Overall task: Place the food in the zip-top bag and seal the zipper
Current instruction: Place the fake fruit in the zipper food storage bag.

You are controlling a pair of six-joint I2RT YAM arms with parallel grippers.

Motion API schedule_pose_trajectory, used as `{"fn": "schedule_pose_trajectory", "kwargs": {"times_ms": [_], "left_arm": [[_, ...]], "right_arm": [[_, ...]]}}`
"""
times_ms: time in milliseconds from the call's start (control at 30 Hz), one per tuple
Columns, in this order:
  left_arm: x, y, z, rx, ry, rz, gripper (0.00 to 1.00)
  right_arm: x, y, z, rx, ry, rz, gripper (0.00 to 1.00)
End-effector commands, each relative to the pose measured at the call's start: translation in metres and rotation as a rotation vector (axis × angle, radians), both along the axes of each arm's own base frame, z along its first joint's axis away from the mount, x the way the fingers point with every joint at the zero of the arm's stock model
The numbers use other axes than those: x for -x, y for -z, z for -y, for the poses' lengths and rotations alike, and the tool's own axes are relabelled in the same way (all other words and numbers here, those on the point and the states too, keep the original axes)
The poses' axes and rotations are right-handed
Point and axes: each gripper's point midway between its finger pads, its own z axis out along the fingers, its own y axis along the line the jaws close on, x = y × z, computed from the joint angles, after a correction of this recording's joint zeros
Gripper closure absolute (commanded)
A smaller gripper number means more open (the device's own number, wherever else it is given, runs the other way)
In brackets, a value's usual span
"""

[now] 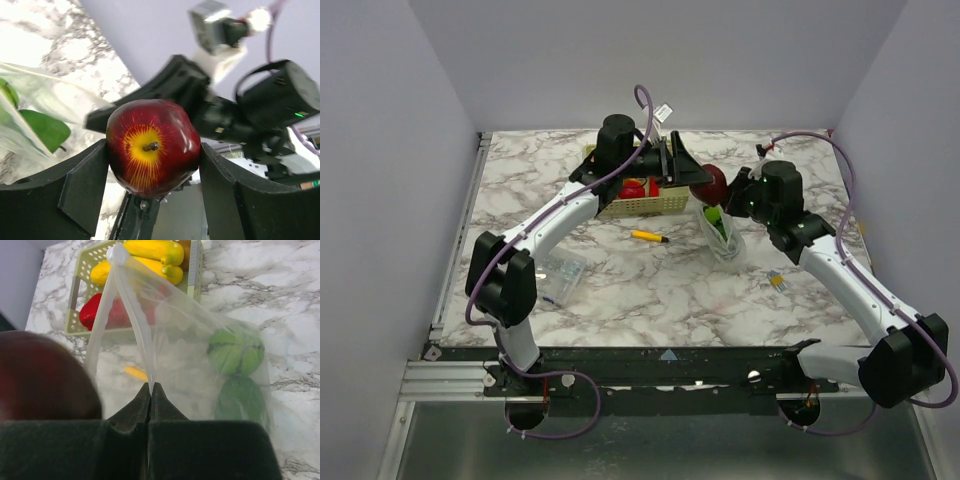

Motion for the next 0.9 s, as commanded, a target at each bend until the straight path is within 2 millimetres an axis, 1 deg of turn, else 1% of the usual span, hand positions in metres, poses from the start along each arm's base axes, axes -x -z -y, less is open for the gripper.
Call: {"fn": "schedule_pose_trajectory", "kwargs": {"times_ms": [0,33,67,133,233,300,367,467,567,600,800,867], "left_arm": [[-0.032,0.042,0.0,-0.109,-0.124,-0.035,0.85],[-0.036,0.049,-0.002,-0.137,-0.153,-0.053,0.86],[-0.039,0.054,-0.004,-0.157,-0.172,-0.064,0.88],[-0.041,0.068,-0.012,-0.225,-0.22,-0.083,0.88],[-0.038,0.091,-0.029,-0.331,-0.28,-0.081,0.88],[-0.034,0.1,-0.038,-0.375,-0.303,-0.079,0.85],[-0.03,0.107,-0.042,-0.418,-0.328,-0.077,0.79],[-0.022,0.111,-0.035,-0.466,-0.341,-0.077,0.69],[-0.019,0.11,-0.021,-0.511,-0.351,-0.048,0.64],[-0.019,0.11,-0.017,-0.512,-0.352,-0.057,0.62],[-0.011,0.126,0.009,-0.474,-0.289,-0.158,0.54],[-0.011,0.126,0.016,-0.449,-0.281,-0.175,0.51]], "right_arm": [[0.001,-0.021,0.005,-0.06,0.048,0.039,0.99],[0.003,-0.023,0.005,-0.064,0.052,0.042,0.99],[0.002,-0.023,0.01,-0.059,0.079,0.045,0.99],[0.002,-0.027,0.013,-0.066,0.102,0.054,0.99],[0.002,-0.032,0.013,-0.09,0.11,0.062,0.99],[0.003,-0.033,0.01,-0.11,0.103,0.068,0.99],[0.003,-0.032,0.008,-0.124,0.096,0.066,0.99],[0.002,-0.026,0.004,-0.131,0.085,0.054,0.99],[0.001,-0.025,0.003,-0.136,0.086,0.05,0.99],[0.001,-0.025,0.003,-0.137,0.087,0.049,0.99],[0.005,-0.029,0.004,-0.144,0.09,0.053,0.99],[0.006,-0.027,0.004,-0.143,0.091,0.051,0.99]]}}
